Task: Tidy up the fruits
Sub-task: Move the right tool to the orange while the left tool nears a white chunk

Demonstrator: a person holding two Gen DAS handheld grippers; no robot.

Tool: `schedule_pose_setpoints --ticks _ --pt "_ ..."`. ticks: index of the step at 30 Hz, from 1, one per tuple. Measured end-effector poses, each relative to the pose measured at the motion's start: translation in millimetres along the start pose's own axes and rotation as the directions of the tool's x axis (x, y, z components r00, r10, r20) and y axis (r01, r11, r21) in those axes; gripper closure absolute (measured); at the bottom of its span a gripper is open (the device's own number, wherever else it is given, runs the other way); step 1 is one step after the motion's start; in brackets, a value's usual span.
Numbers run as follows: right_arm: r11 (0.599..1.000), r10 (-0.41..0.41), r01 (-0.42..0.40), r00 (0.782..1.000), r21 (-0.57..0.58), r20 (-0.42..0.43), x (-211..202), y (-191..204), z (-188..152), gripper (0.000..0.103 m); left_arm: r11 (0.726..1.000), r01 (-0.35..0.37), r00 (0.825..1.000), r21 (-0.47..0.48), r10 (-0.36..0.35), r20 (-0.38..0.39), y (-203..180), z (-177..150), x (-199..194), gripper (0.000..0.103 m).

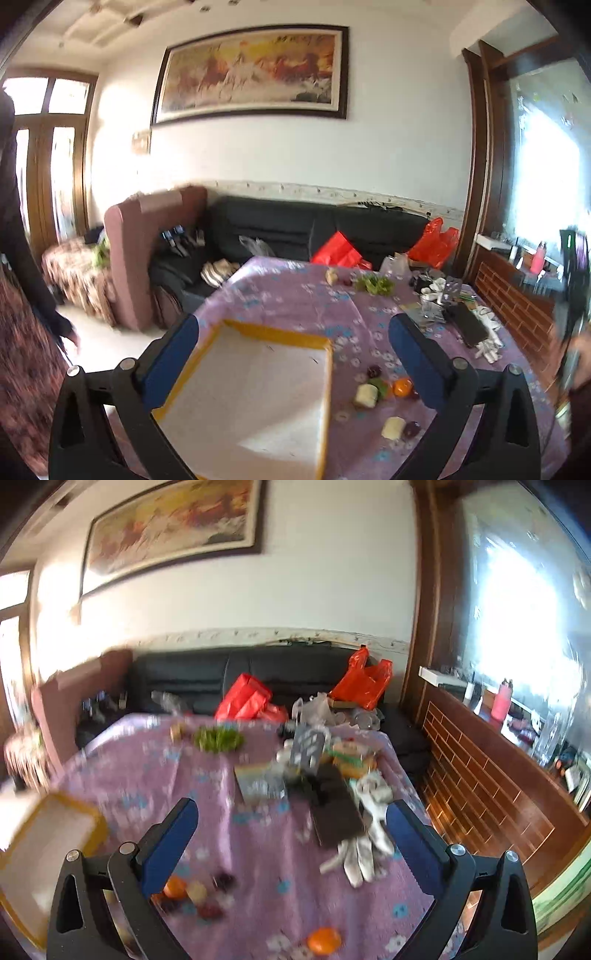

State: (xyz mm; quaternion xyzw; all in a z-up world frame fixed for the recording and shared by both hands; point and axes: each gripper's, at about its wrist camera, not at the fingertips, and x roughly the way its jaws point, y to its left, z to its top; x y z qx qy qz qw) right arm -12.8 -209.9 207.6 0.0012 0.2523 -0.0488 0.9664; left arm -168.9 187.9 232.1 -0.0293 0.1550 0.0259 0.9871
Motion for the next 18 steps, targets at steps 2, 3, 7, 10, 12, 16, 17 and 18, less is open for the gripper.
schedule_pose_setpoints --ticks 2,3,7,10,12,16,17,18 --pt "1.000 -0.023 0.023 0.999 -0.004 0.035 -8 -7 28 0.000 0.998 -0.054 0.996 0.033 0.052 0.067 1 19 -17 0.000" --pt "0.998 -0.064 0.066 0.995 -0.019 0.078 -17 -11 45 0.000 0.997 -0.067 0.994 0.039 0.063 0.094 1 28 -23 0.000" --pt "0.978 -0.169 0.188 0.968 -0.092 0.186 -44 -12 78 0.000 0.995 -0.063 0.997 0.078 0.059 0.044 -6 44 -24 0.000" --pt "0.985 -0.131 0.141 0.986 -0.097 0.106 -36 -14 53 0.000 0.995 0.079 0.995 0.054 -0.075 -0.065 -18 19 -7 0.000" --pt "0.999 -0.020 0.019 1.000 -0.046 -0.024 -11 -23 9 0.000 0.984 0.165 0.973 0.070 -0.151 -0.172 -35 -13 17 0.000" --pt "0.999 0.030 -0.027 0.975 0.019 -0.219 40 -37 -74 0.011 0.961 0.272 0.900 0.047 -0.236 -0.367 -69 -70 64 0.043" --pt "0.999 0.037 -0.027 0.965 0.039 -0.261 53 -41 -95 0.017 0.958 0.287 0.871 0.023 -0.251 -0.421 -75 -83 78 0.046" --pt "0.997 0.056 -0.035 0.951 0.075 -0.304 65 -46 -116 0.021 0.956 0.292 0.850 -0.003 -0.261 -0.457 -79 -94 89 0.046"
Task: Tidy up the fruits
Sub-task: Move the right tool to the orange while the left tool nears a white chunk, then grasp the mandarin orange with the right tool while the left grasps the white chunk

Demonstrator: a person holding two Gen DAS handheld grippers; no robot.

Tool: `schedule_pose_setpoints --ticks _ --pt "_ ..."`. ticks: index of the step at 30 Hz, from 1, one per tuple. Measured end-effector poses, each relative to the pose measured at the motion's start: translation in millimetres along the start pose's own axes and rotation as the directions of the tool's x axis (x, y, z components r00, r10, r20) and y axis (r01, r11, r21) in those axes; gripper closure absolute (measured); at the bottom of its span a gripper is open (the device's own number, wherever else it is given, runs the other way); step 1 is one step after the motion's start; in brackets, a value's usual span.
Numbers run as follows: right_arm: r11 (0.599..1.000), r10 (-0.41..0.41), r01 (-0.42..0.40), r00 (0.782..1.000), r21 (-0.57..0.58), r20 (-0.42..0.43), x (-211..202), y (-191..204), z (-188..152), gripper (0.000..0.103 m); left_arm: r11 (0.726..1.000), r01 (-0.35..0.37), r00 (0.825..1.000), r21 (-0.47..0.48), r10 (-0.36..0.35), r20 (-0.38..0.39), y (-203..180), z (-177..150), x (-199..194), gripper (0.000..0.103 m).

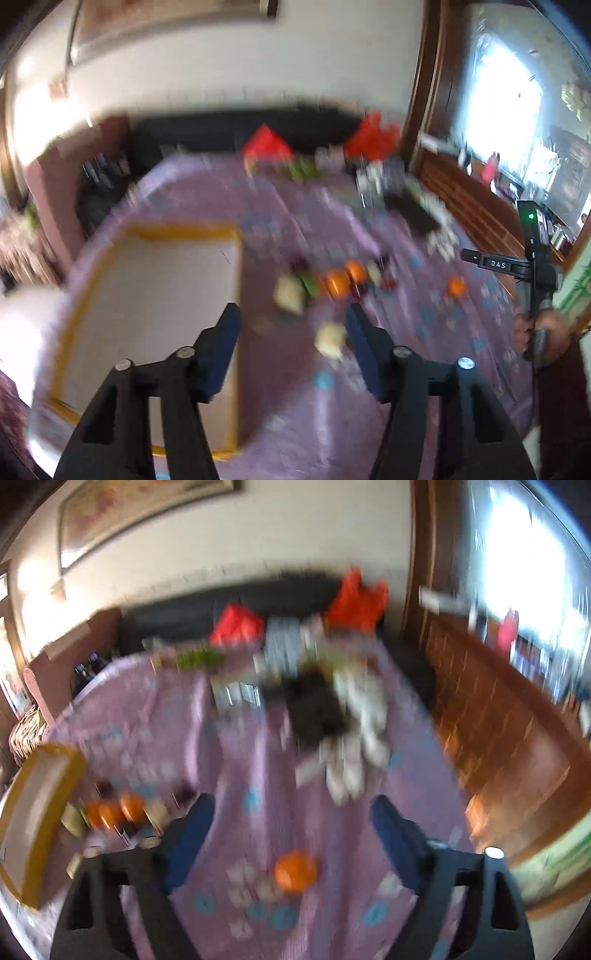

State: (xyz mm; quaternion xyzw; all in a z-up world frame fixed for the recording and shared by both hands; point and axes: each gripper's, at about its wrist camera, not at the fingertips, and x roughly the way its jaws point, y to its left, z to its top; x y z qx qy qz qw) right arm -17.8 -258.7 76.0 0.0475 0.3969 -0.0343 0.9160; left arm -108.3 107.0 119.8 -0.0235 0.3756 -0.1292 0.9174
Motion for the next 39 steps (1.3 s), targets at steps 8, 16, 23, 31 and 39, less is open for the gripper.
schedule_pose_setpoints --ticks 8,16,23,31,39 --pt "0.997 0.045 -0.042 0.998 0.069 -0.043 40 -18 -32 0.023 0.999 -0.031 0.990 0.039 0.037 -0.138 -25 -18 84 0.046" --pt "0.998 0.038 -0.033 0.993 0.046 -0.111 57 -15 -45 0.024 0.993 -0.030 0.987 0.113 0.048 -0.154 -36 -26 119 0.046" --pt "1.000 0.007 -0.008 0.993 -0.009 -0.114 58 -4 -48 0.029 0.994 0.034 0.988 0.101 -0.018 -0.154 -33 -29 128 0.049" --pt "1.000 -0.017 0.014 0.993 -0.022 -0.119 58 -3 -49 0.033 0.992 0.057 0.989 0.115 -0.041 -0.140 -39 -31 127 0.063" --pt "0.999 -0.019 0.016 0.992 -0.030 -0.122 57 -3 -51 0.033 0.994 0.049 0.991 0.102 -0.036 -0.126 -32 -31 129 0.050"
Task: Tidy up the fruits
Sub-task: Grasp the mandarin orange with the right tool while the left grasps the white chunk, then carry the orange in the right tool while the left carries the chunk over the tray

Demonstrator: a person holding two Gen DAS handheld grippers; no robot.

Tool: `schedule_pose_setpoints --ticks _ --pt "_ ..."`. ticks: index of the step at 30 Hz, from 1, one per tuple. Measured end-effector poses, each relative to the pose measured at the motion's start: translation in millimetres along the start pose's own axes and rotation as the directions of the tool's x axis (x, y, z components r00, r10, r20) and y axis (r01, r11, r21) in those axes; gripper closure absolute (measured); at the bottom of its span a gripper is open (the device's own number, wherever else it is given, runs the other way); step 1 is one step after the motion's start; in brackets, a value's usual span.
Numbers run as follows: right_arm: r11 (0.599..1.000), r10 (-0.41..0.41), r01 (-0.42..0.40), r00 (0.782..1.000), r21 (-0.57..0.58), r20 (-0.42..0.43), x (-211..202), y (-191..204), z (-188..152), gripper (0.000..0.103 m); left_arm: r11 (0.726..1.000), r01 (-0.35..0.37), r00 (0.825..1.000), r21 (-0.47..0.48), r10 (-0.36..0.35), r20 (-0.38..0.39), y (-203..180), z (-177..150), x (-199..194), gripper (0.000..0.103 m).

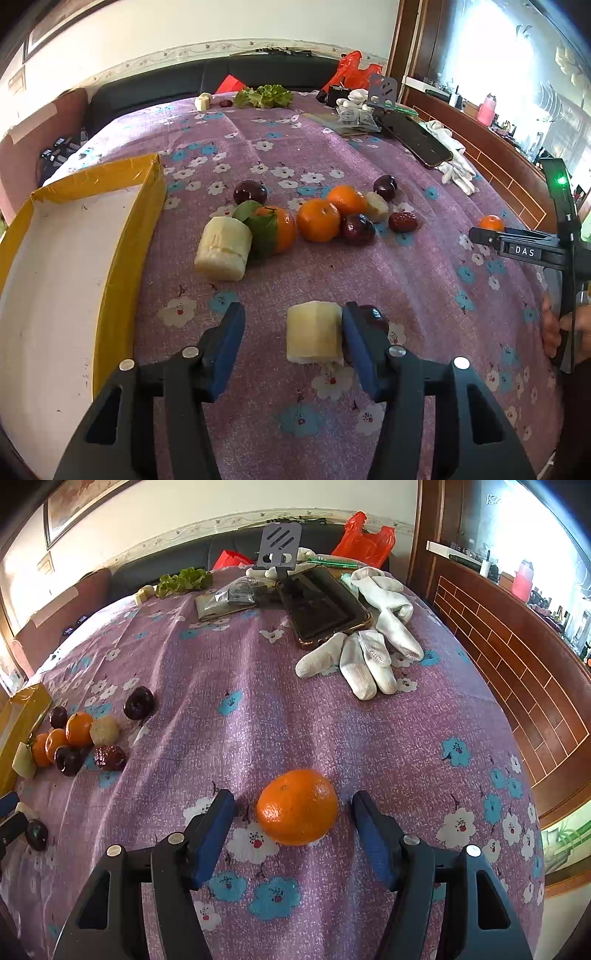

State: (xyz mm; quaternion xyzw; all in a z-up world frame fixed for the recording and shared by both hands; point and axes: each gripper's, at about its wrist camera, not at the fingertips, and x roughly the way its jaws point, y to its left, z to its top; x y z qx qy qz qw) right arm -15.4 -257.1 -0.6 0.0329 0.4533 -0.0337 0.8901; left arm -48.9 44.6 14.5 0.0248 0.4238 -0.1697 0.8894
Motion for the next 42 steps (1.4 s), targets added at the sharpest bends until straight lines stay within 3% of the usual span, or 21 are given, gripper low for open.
schedule_pose_setpoints --ticks 8,9,11,13,21,22,26,28,37,40,42 --pt "1.000 0.005 -0.005 1.000 0.014 -0.005 -3 -7 -3 0.033 0.993 0.115 0.993 -0.021 -0.116 -0.007 6 -7 -6 0.050" --pt "1.000 0.004 -0.004 1.000 0.016 -0.003 -3 -7 -3 0.037 0.992 0.121 0.993 -0.025 -0.121 -0.007 7 -7 -6 0.051" --pt "1.000 -0.015 0.015 1.000 0.010 0.005 -4 -6 -3 0.048 0.993 0.111 0.994 -0.030 -0.111 -0.004 8 -7 -6 0.065" --pt "1.000 -0.008 0.008 1.000 0.014 0.009 -5 -6 -4 0.059 0.992 0.120 0.993 -0.031 -0.120 -0.002 9 -7 -6 0.070" --pt "1.000 -0.022 0.022 1.000 0.018 0.015 -5 -6 -3 0.061 0.995 0.097 0.995 -0.029 -0.097 0.006 2 -5 0 0.068" --pt "1.000 -0.023 0.023 1.000 0.018 0.017 -5 -6 -3 0.061 0.994 0.108 0.994 -0.032 -0.108 0.006 3 -5 0 0.074" --pt "1.000 -0.024 0.023 1.000 0.020 0.020 -5 -6 -3 0.062 1.000 0.027 0.999 0.014 -0.027 0.027 -6 -7 -6 0.074" --pt "0.999 -0.020 0.019 1.000 0.029 0.023 -6 -7 -3 0.062 0.999 0.033 0.998 0.001 -0.033 0.048 -4 -7 -13 0.074" --pt "0.999 -0.029 0.026 0.994 0.036 0.102 -23 -2 -2 0.062 0.987 0.017 0.979 -0.159 0.015 0.202 48 -15 -98 0.074" --pt "1.000 -0.025 0.023 0.984 0.008 0.175 -49 13 0 0.062 0.975 -0.027 0.971 -0.220 0.078 0.225 77 -24 -124 0.074" --pt "1.000 0.021 -0.021 0.980 -0.002 0.200 -66 26 1 0.062 0.961 -0.080 0.962 -0.264 0.144 0.233 98 -32 -139 0.074"
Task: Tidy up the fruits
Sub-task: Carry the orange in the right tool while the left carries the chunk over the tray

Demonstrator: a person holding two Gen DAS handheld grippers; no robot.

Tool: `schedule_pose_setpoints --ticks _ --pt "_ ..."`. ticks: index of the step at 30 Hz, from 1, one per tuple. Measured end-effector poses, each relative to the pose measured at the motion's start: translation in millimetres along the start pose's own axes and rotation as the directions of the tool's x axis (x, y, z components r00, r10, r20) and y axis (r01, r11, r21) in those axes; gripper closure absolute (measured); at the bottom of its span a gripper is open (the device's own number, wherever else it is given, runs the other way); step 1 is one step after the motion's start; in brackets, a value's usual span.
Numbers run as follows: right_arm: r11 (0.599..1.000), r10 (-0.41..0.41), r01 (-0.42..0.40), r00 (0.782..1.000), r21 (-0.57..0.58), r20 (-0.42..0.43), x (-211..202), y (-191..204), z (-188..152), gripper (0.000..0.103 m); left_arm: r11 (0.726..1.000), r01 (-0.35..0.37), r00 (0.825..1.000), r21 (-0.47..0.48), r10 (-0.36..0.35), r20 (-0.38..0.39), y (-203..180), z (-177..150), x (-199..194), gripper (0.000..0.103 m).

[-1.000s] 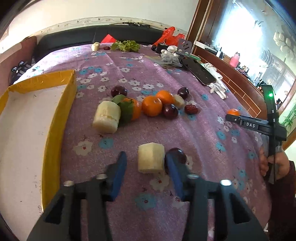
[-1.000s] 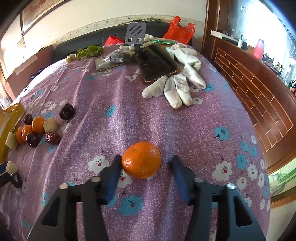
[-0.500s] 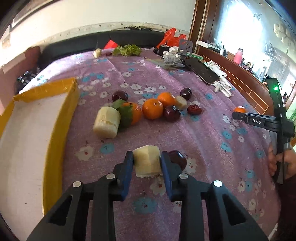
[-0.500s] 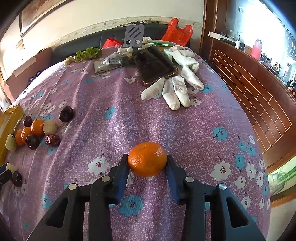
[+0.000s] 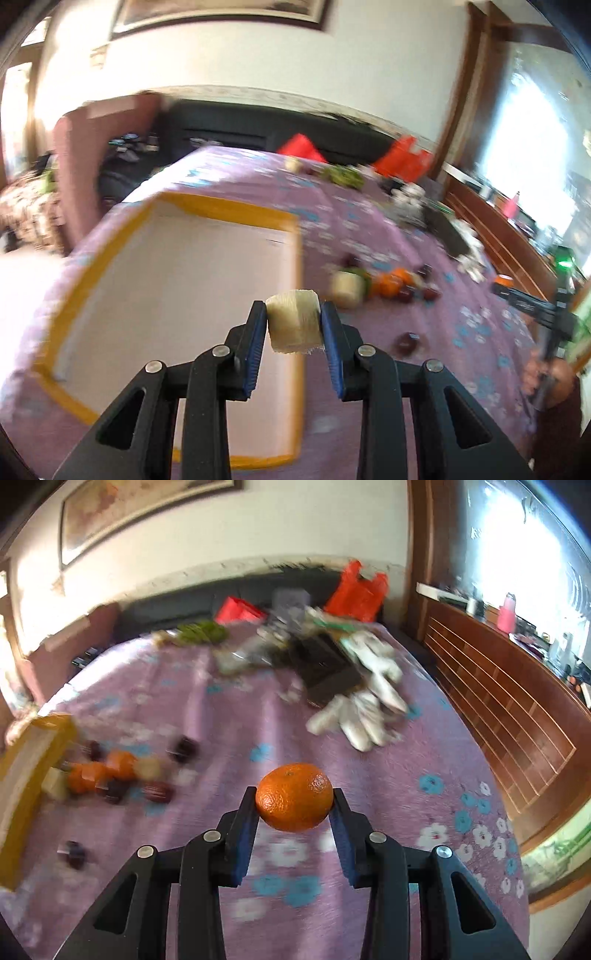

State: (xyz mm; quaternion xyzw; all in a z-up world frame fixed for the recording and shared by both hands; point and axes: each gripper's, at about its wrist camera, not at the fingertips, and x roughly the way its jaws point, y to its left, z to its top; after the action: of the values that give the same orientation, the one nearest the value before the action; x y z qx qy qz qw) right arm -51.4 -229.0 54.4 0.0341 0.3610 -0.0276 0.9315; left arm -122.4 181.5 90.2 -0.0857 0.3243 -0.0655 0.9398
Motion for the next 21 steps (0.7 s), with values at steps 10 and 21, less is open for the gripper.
schedule_pose_setpoints --ticks 10,21 --pt "0.918 0.350 -0.350 0.936 -0.186 -0.033 -49 159 16 0.061 0.973 -0.176 0.984 -0.153 0.175 -0.015 96 -2 -15 0.074" --pt "0.749 0.534 -0.591 0.806 -0.299 -0.255 -26 327 -23 0.061 0.954 -0.253 0.968 -0.159 0.249 -0.045 129 -10 -4 0.074"
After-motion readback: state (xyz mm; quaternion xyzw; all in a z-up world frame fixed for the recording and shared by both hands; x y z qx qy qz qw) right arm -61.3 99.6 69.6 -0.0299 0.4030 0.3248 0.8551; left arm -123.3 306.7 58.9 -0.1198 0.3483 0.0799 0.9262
